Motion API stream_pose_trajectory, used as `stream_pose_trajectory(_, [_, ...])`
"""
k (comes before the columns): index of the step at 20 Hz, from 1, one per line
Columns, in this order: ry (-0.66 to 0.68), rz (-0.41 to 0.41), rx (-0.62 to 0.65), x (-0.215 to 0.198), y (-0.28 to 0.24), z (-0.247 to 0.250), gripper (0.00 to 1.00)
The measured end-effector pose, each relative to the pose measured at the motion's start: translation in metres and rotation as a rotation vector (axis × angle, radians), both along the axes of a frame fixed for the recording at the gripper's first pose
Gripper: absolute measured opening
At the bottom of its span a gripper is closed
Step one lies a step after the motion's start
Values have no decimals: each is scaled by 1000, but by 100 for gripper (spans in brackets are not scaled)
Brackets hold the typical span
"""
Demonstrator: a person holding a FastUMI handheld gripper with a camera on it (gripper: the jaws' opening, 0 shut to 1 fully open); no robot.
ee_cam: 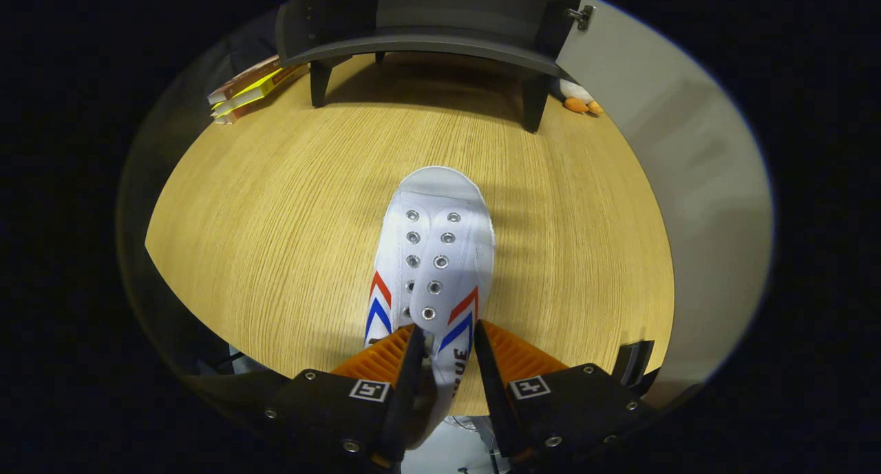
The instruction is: Open the shoe cabinet door, grab the shoes and put them into the shoe cabinet, then close the shoe cabinet door.
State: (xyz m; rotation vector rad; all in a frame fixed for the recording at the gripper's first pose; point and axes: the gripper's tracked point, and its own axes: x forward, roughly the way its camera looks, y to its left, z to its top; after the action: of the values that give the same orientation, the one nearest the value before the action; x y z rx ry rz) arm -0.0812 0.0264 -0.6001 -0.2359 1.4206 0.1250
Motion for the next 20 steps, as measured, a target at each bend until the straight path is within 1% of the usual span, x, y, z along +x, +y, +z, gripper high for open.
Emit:
stream_pose_trajectory(4, [1, -15, -16, 2, -4, 1, 38])
stream_pose_trajectory(6, [-7, -31, -60, 4, -8, 0, 26])
stream_pose_trajectory(7, [-15, -29, -78, 4, -10, -2, 13])
stream_pose_trajectory(8, [-23, -32, -95, 5, -12, 0, 9])
stream_pose_trajectory(9, [-27, -32, -101, 6, -11, 2, 3])
stream_pose_trajectory(10, [-26, -37, -92, 5, -12, 3, 1])
stream_pose_trajectory(13, [-25, -94, -30, 4, -12, 6, 0])
stream_pose_trajectory(15, [-38, -82, -18, 12, -18, 3, 0])
stream_pose_trajectory(20, [-103, -55, 7, 20, -20, 22, 0])
